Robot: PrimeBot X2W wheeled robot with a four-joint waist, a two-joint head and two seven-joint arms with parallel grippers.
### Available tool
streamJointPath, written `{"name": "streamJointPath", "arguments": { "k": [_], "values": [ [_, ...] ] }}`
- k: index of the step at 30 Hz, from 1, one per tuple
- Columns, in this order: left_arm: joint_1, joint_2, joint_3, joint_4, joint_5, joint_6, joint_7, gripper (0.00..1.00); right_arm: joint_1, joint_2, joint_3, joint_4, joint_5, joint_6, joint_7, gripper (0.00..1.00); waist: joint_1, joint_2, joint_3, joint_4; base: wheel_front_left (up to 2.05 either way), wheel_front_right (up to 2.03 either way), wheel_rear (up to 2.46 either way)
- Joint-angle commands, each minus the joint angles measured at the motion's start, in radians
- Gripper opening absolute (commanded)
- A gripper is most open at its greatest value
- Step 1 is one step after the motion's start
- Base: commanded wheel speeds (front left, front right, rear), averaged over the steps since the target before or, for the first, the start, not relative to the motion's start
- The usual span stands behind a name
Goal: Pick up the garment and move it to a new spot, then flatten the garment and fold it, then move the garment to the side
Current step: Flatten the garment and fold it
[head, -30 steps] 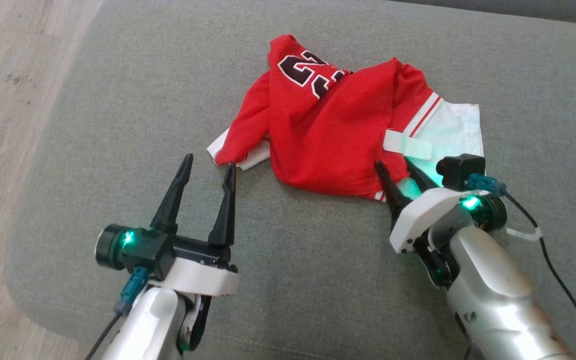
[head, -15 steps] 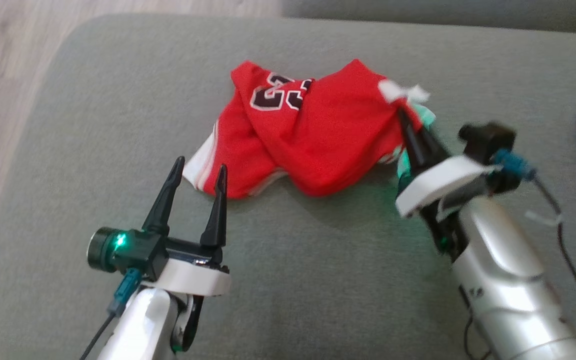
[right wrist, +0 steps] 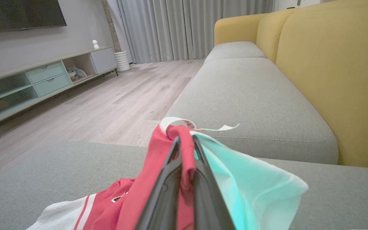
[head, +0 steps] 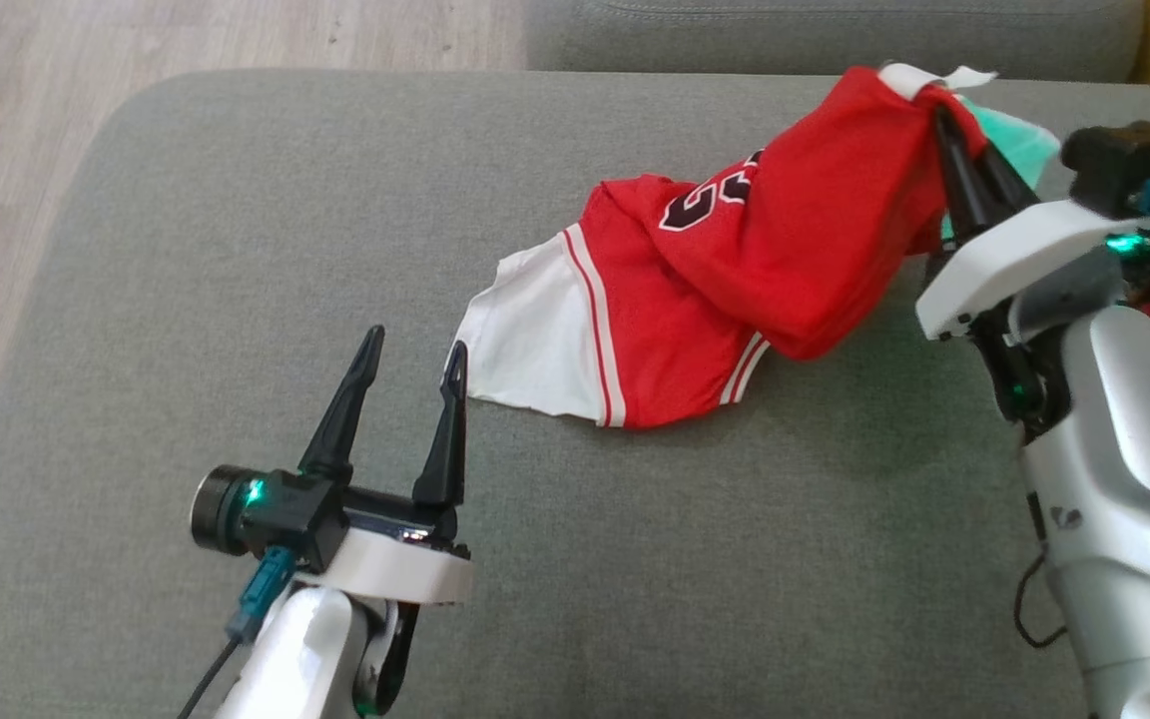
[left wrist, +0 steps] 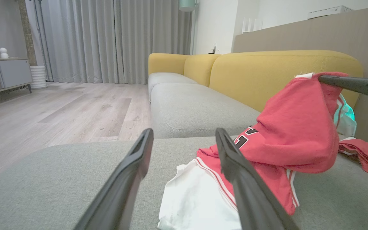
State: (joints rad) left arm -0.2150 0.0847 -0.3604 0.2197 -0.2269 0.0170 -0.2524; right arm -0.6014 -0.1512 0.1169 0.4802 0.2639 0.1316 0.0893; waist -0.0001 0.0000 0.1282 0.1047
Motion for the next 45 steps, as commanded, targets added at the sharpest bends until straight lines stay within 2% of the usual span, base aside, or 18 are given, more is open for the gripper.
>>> {"name": "streamJointPath", "arguments": {
  "k": [1,2,3,4,10,16,27,32,36,41,45],
  "values": [
    [-0.02,0.003,0.03,-0.027,0.009,-0.004,-0.009,1.0,-0.014,-0.001,0.007,-0.037,-0.009,-0.001,0.0,0.0,0.0001,0.0,0.002,0.003,0.0,0.0,0.0],
    [-0.02,0.001,0.031,-0.027,0.009,-0.005,-0.009,1.0,-0.002,0.001,-0.004,-0.034,-0.016,-0.001,0.0,0.0,0.0001,0.0,0.004,0.005,0.0,0.0,0.0],
    [-0.019,0.0,0.032,-0.026,0.01,-0.006,-0.009,1.0,0.011,0.003,-0.013,-0.032,-0.029,-0.001,-0.006,0.3,0.0001,0.0,0.005,0.006,0.0,0.0,0.0],
    [-0.019,-0.001,0.032,-0.026,0.011,-0.007,-0.009,1.0,0.023,0.009,-0.024,-0.029,-0.043,-0.001,-0.015,1.0,0.0001,0.0,0.007,0.006,0.0,0.0,0.0],
    [-0.017,-0.001,0.047,-0.025,0.021,-0.011,-0.009,1.0,0.079,0.057,-0.041,-0.049,-0.09,-0.001,-0.103,1.0,0.0001,0.0,0.005,-0.018,0.0,0.0,0.0],
    [-0.01,0.003,0.058,-0.026,0.029,-0.015,-0.009,1.0,0.165,0.092,-0.041,-0.126,-0.072,-0.001,-0.196,1.0,0.0001,0.0,-0.009,-0.067,0.0,0.0,0.0],
    [0.002,-0.002,0.063,-0.021,0.037,-0.023,-0.009,1.0,0.402,0.101,0.007,-0.242,0.006,-0.001,-0.314,1.0,0.0001,0.0,-0.015,-0.12,0.0,0.0,0.0],
    [-0.007,-0.008,0.056,-0.02,0.041,-0.03,-0.009,1.0,0.399,0.101,0.014,-0.258,-0.022,-0.001,-0.312,1.0,0.0001,0.0,-0.002,-0.112,0.0,0.0,0.0],
    [-0.019,-0.014,0.046,-0.019,0.042,-0.036,-0.009,1.0,0.379,0.101,0.037,-0.253,-0.075,-0.001,-0.264,1.0,0.0001,0.0,0.022,-0.086,0.0,0.0,0.0],
    [-0.034,-0.02,0.037,-0.009,0.041,-0.041,-0.009,1.0,0.353,0.101,0.12,-0.183,-0.181,-0.001,-0.172,1.0,0.0001,0.0,0.053,-0.047,0.0,0.0,0.0],
    [-0.046,-0.025,0.032,-0.003,0.039,-0.043,-0.009,1.0,0.324,0.1,0.142,-0.089,-0.264,-0.001,-0.122,1.0,0.0001,0.0,0.068,-0.017,0.0,0.0,0.0]
  ]
}}
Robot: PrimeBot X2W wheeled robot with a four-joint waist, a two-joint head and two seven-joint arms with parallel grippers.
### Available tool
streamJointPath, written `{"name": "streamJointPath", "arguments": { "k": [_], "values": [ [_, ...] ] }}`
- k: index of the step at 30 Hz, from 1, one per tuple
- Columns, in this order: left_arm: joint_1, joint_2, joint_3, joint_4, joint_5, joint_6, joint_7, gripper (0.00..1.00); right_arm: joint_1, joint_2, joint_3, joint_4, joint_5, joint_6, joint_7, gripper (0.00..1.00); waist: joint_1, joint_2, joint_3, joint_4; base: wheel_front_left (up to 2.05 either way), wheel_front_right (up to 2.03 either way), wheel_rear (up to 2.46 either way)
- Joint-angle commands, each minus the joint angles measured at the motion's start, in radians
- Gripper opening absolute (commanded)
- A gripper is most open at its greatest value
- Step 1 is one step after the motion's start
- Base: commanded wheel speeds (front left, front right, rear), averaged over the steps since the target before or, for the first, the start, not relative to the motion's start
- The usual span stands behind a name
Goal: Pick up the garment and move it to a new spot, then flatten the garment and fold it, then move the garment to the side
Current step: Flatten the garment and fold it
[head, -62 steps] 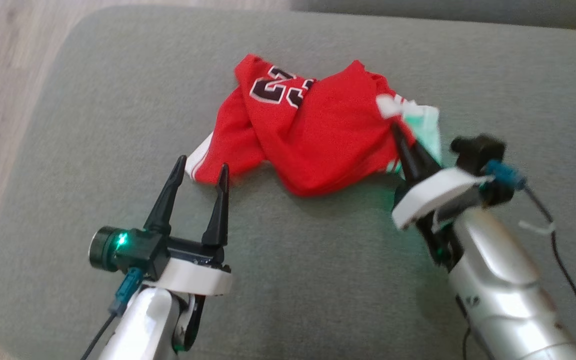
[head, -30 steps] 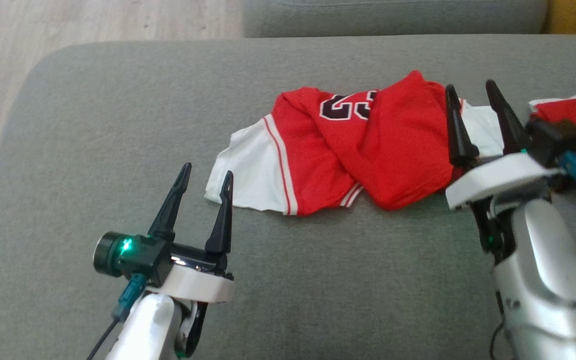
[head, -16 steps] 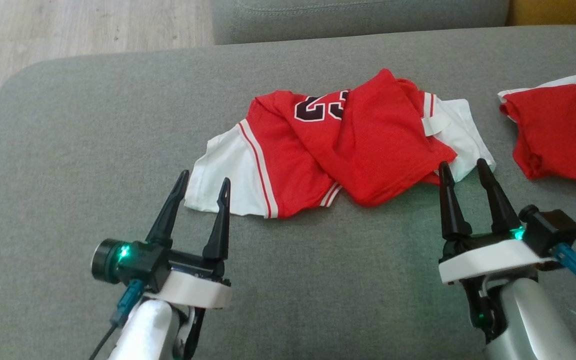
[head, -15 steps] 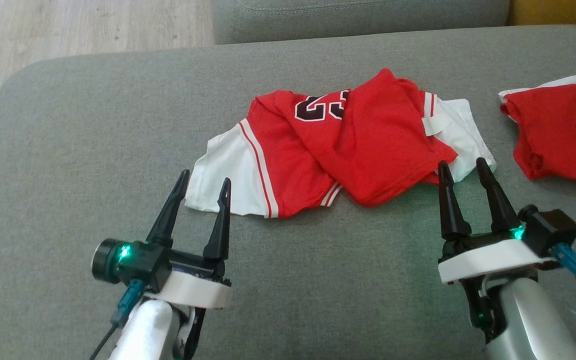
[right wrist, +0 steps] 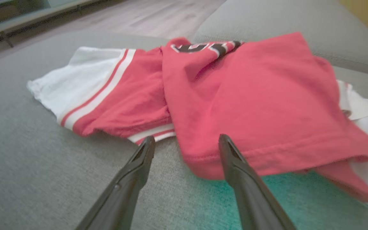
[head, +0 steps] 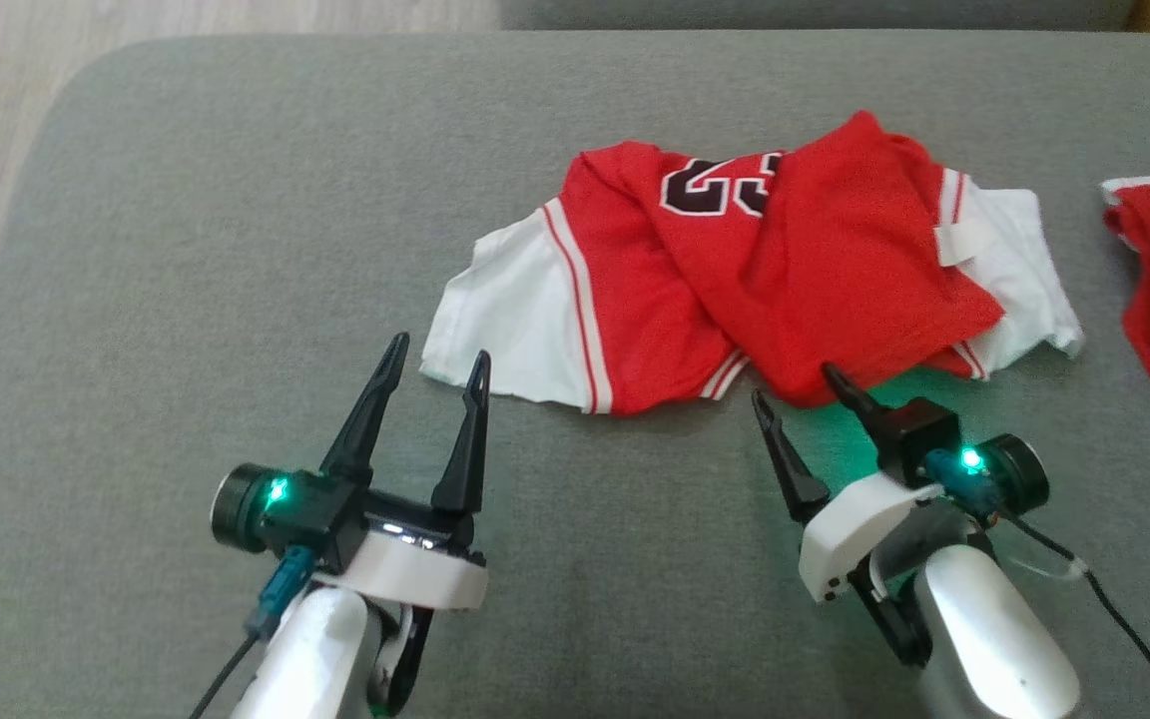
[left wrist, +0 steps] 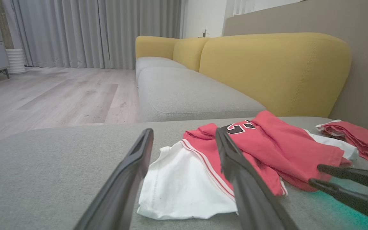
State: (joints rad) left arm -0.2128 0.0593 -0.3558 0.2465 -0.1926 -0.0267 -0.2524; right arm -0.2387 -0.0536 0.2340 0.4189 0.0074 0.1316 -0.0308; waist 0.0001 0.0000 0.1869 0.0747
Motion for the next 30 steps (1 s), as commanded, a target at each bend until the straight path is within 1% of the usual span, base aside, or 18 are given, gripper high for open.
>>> {"name": "streamJointPath", "arguments": {
  "k": [1,7,8,9,10,15,20,25,27,30],
  "values": [
    [-0.05,0.0,0.026,-0.029,0.004,0.0,-0.009,1.0,-0.046,0.001,0.023,-0.006,-0.023,-0.001,0.004,1.0,-0.0001,0.0,0.012,0.02,0.0,0.0,0.0],
    [-0.055,-0.004,0.025,-0.026,0.001,0.001,-0.009,1.0,-0.094,0.0,-0.016,0.096,-0.09,-0.001,-0.008,1.0,-0.0001,0.0,0.017,0.042,0.0,0.0,0.0],
    [-0.054,-0.004,0.025,-0.025,0.001,0.001,-0.009,1.0,-0.1,0.0,-0.025,0.109,-0.102,-0.001,-0.011,0.65,-0.0001,0.0,0.016,0.043,0.0,0.0,0.0],
    [-0.054,-0.005,0.024,-0.024,0.001,0.001,-0.009,1.0,-0.106,0.001,-0.034,0.12,-0.109,-0.001,-0.016,0.11,-0.0001,0.0,0.014,0.044,0.0,0.0,0.0],
    [-0.053,-0.005,0.025,-0.022,0.001,0.001,-0.009,1.0,-0.112,0.001,-0.042,0.126,-0.114,-0.001,-0.023,0.0,-0.0001,0.0,0.012,0.044,0.0,0.0,0.0],
    [-0.042,-0.006,0.034,-0.016,0.002,0.005,-0.009,1.0,-0.131,0.002,-0.062,0.118,-0.115,-0.001,-0.052,0.0,-0.0001,0.0,-0.017,0.031,0.0,0.0,0.0],
    [-0.028,-0.007,0.044,-0.019,0.001,0.007,-0.009,1.0,-0.158,0.003,-0.055,0.032,-0.092,-0.001,-0.054,0.0,-0.0001,0.0,-0.053,0.006,0.0,0.0,0.0],
    [-0.015,-0.007,0.048,-0.023,-0.001,0.008,-0.009,1.0,-0.223,0.001,0.005,-0.088,-0.052,-0.001,-0.015,0.0,-0.0001,0.0,-0.076,-0.013,0.0,0.0,0.0],
    [-0.013,-0.008,0.047,-0.022,-0.001,0.008,-0.009,1.0,-0.272,-0.008,0.044,-0.128,-0.028,-0.001,0.008,0.0,-0.0001,0.0,-0.082,-0.014,0.0,0.0,0.0],
    [-0.012,-0.008,0.045,-0.024,-0.003,0.006,-0.009,1.0,-0.375,-0.031,0.113,-0.156,0.014,-0.001,0.05,0.0,-0.0001,0.0,-0.092,-0.002,0.0,0.0,0.0]
  ]
}}
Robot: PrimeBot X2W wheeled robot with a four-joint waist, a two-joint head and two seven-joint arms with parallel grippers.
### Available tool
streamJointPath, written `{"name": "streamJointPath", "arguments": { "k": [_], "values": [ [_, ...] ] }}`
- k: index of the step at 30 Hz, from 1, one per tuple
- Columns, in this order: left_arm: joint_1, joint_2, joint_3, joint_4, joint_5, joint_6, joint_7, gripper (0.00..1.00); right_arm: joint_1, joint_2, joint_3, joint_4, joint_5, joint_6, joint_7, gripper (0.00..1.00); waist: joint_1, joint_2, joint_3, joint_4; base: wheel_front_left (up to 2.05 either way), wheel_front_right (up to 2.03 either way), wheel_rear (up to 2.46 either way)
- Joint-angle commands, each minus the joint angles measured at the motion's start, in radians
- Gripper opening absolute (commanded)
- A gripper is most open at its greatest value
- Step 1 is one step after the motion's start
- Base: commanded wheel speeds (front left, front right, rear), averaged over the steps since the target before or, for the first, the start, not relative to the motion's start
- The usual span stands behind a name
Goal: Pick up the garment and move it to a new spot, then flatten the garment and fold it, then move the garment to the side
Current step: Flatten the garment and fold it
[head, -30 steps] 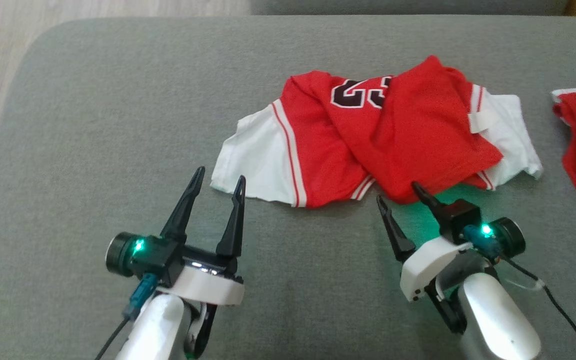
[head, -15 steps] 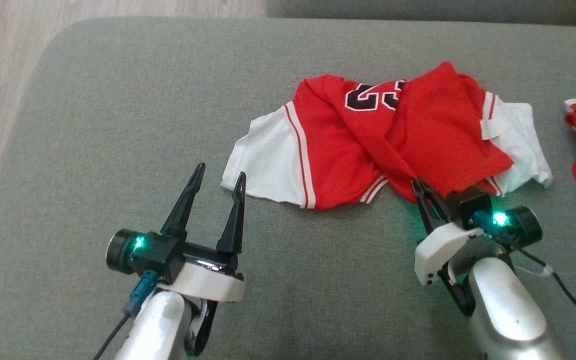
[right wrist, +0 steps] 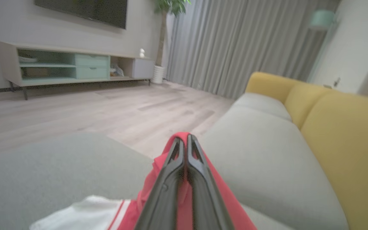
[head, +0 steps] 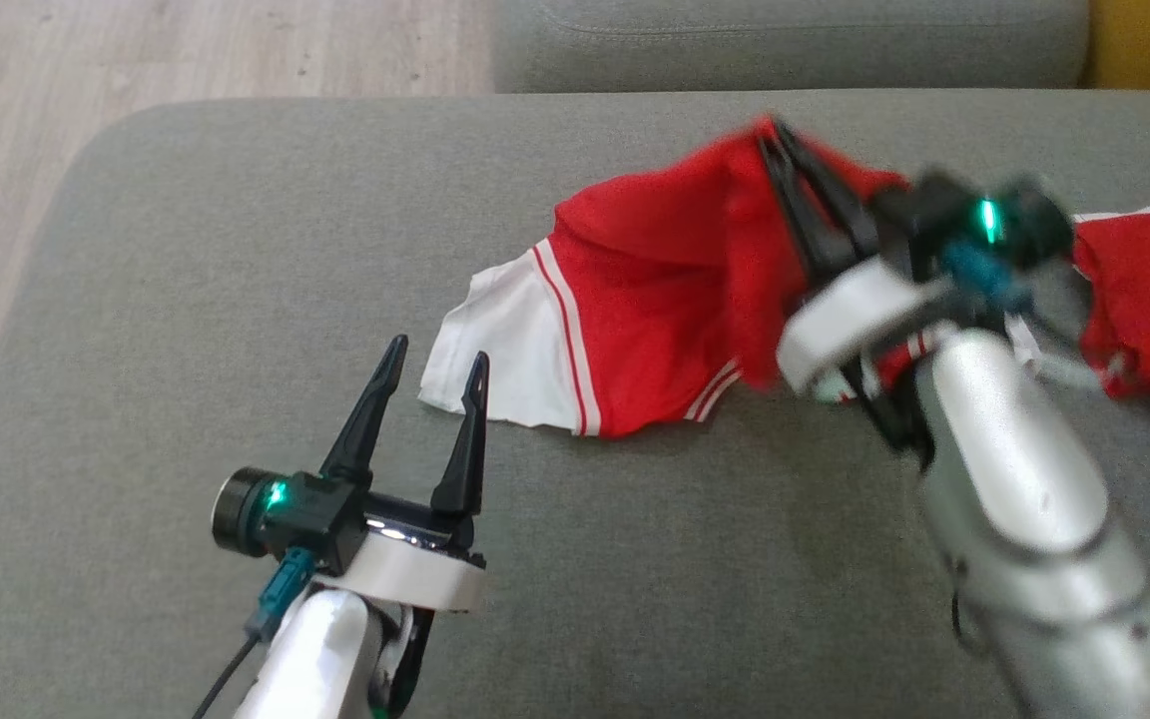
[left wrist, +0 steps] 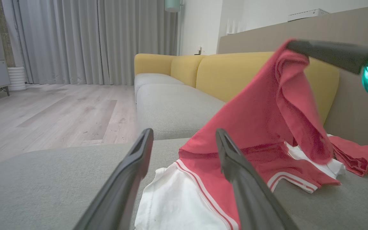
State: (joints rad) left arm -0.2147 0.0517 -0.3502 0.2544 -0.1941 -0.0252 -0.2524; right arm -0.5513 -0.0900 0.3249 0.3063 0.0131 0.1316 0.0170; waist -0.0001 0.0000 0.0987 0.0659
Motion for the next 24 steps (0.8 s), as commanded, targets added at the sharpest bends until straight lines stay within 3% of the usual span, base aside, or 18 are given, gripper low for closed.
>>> {"name": "streamJointPath", "arguments": {
  "k": [1,6,10,17,21,24],
  "values": [
    [-0.01,-0.001,0.039,-0.033,-0.003,0.005,-0.009,1.0,-0.103,0.004,0.044,-0.044,0.033,-0.001,0.013,0.0,0.0001,0.0,-0.007,0.014,0.0,0.0,0.0],
    [-0.002,-0.001,0.032,-0.034,-0.014,0.008,-0.009,1.0,-0.283,0.01,0.121,-0.001,0.136,-0.001,0.037,0.0,0.0001,0.0,-0.025,0.054,0.0,0.0,0.0],
    [0.014,-0.001,0.018,-0.032,-0.033,0.018,-0.009,1.0,-0.466,0.032,0.152,0.107,0.249,-0.001,-0.002,0.0,0.0001,0.0,-0.048,0.095,0.0,0.0,0.0],
    [0.046,-0.001,0.015,-0.022,-0.035,0.032,-0.009,1.0,-0.722,0.039,-0.017,0.374,0.424,-0.001,-0.174,0.0,0.0001,0.0,-0.111,0.15,0.0,0.0,0.0],
    [0.074,0.003,0.041,-0.031,-0.03,0.038,-0.009,1.0,-0.761,0.04,-0.089,0.535,0.402,-0.001,-0.207,0.0,0.0001,0.0,-0.13,0.129,0.0,0.0,0.0],
    [0.087,0.006,0.055,-0.04,-0.024,0.037,-0.009,1.0,-0.706,0.04,-0.103,0.612,0.375,-0.001,-0.193,0.0,0.0001,0.0,-0.127,0.103,0.0,0.0,0.0]
  ]
}}
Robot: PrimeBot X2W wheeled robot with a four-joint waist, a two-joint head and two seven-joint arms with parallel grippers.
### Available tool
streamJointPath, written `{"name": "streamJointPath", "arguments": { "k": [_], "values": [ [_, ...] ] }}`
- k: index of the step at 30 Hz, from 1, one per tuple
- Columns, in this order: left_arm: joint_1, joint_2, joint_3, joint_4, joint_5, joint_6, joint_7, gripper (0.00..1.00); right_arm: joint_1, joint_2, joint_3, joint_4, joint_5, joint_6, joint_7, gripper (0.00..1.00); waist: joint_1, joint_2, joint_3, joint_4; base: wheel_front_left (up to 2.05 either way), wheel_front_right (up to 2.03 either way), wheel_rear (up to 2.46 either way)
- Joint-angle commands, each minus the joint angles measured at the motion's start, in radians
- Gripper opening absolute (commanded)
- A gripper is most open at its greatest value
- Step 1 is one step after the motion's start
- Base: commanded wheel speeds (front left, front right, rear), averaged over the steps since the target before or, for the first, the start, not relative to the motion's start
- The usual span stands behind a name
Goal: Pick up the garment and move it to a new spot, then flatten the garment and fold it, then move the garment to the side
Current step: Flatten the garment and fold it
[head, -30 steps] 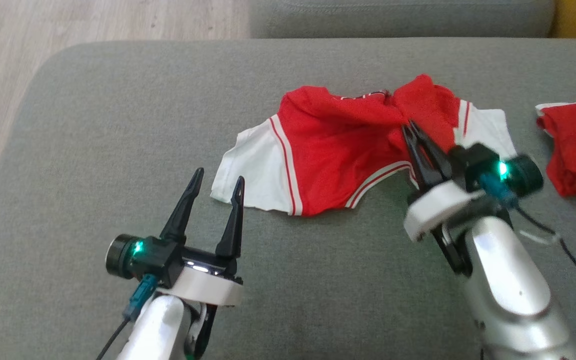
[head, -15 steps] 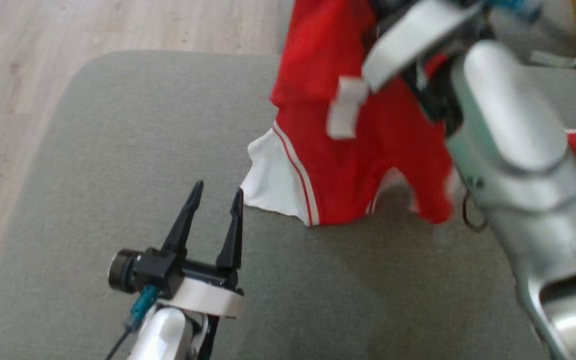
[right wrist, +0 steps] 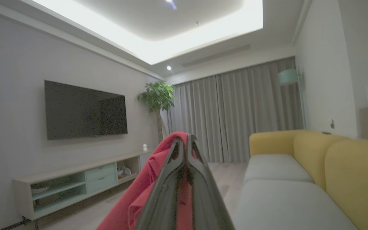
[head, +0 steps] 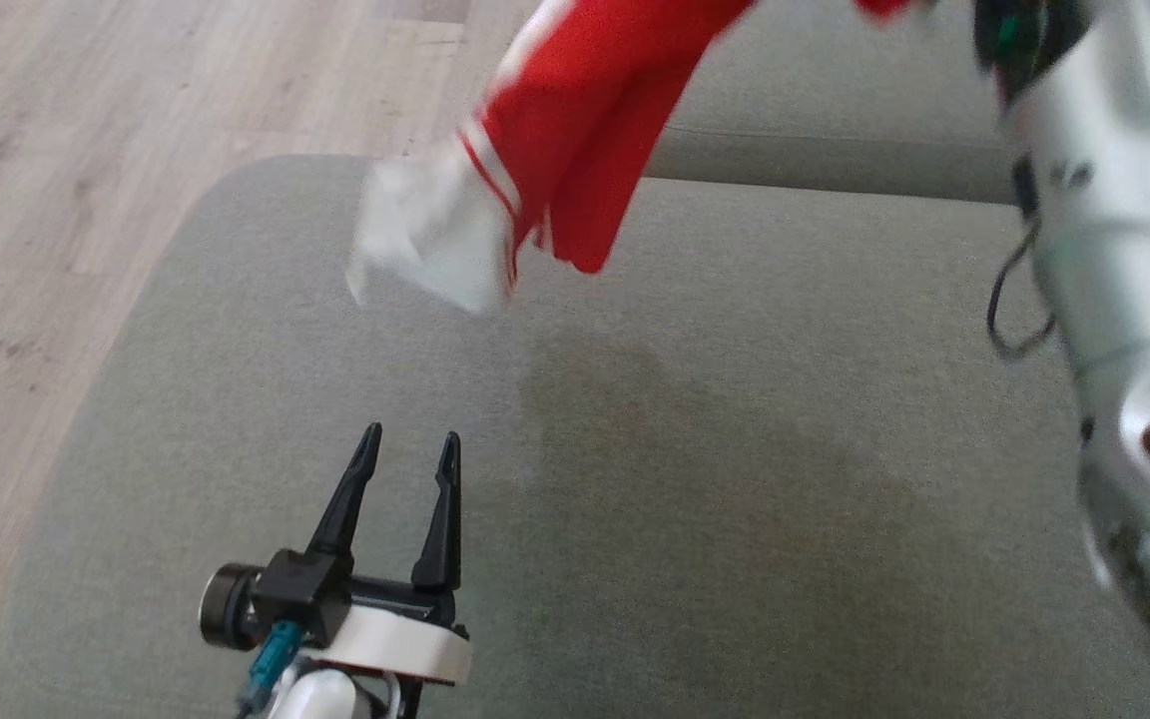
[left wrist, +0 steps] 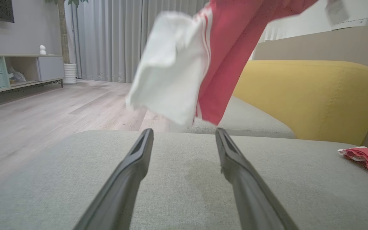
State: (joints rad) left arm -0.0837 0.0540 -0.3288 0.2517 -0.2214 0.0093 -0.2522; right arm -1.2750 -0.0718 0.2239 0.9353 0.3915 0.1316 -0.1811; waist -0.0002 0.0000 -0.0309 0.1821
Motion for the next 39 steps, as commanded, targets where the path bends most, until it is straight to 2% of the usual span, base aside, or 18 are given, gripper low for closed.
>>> {"name": "streamJointPath", "arguments": {
  "k": [1,5,8,9,10,13,17,22,26,27,31,34,39],
  "values": [
    [-0.043,0.003,0.036,-0.039,0.006,0.002,-0.01,1.0,0.054,0.021,-0.006,0.001,-0.01,-0.001,0.013,0.0,0.0002,0.0,0.004,-0.021,0.0,0.0,0.0],
    [-0.044,0.002,0.042,-0.051,0.01,0.0,-0.01,1.0,0.255,0.004,-0.043,0.056,-0.039,-0.001,0.021,0.0,0.0002,0.0,0.019,-0.048,0.0,0.0,0.0],
    [-0.051,0.001,0.04,-0.055,0.015,-0.005,-0.01,1.0,0.409,-0.041,-0.076,0.084,-0.053,-0.001,0.006,0.0,0.0002,0.0,0.038,-0.063,0.0,0.0,0.0],
    [-0.054,0.001,0.04,-0.055,0.017,-0.007,-0.01,1.0,0.451,-0.058,-0.088,0.091,-0.065,-0.001,-0.006,0.3,0.0002,0.0,0.044,-0.068,0.0,0.0,0.0],
    [-0.058,0.001,0.041,-0.055,0.019,-0.008,-0.01,1.0,0.486,-0.072,-0.105,0.1,-0.075,-0.001,-0.016,1.0,0.0002,0.0,0.05,-0.073,0.0,0.0,0.0],
    [-0.068,0.001,0.045,-0.055,0.024,-0.011,-0.01,1.0,0.553,-0.085,-0.152,0.107,-0.105,-0.001,-0.042,1.0,0.0002,0.0,0.063,-0.087,0.0,0.0,0.0],
    [-0.081,0.0,0.051,-0.053,0.03,-0.015,-0.01,1.0,0.59,-0.053,-0.196,0.046,-0.13,-0.001,-0.066,1.0,0.0002,0.0,0.076,-0.111,0.0,0.0,0.0],
    [-0.092,0.003,0.065,-0.05,0.037,-0.018,-0.01,1.0,0.663,-0.011,-0.174,-0.153,-0.173,-0.001,-0.079,1.0,0.0002,0.0,0.078,-0.141,0.0,0.0,0.0],
    [-0.098,0.003,0.072,-0.048,0.042,-0.022,-0.01,1.0,0.793,0.009,-0.152,-0.362,-0.186,-0.001,-0.08,1.0,0.0002,0.0,0.075,-0.16,0.0,0.0,0.0],
    [-0.098,0.003,0.072,-0.048,0.042,-0.022,-0.01,1.0,0.793,0.009,-0.152,-0.362,-0.186,-0.001,-0.08,1.0,0.0002,0.0,0.075,-0.16,0.0,0.0,0.0],
    [-0.097,0.002,0.079,-0.048,0.046,-0.025,-0.01,1.0,0.982,0.02,-0.149,-0.55,-0.194,-0.001,-0.08,1.0,0.0002,0.0,0.078,-0.179,0.0,0.0,0.0],
    [-0.097,0.002,0.077,-0.048,0.048,-0.029,-0.01,1.0,1.044,0.021,-0.148,-0.609,-0.166,-0.001,-0.075,1.0,0.0002,0.0,0.086,-0.186,0.0,0.0,0.0],
    [-0.111,0.0,0.07,-0.053,0.052,-0.033,-0.01,1.0,1.05,0.021,-0.146,-0.68,-0.194,-0.001,-0.034,1.0,0.0002,0.0,0.116,-0.183,0.0,0.0,0.0]
  ]
}}
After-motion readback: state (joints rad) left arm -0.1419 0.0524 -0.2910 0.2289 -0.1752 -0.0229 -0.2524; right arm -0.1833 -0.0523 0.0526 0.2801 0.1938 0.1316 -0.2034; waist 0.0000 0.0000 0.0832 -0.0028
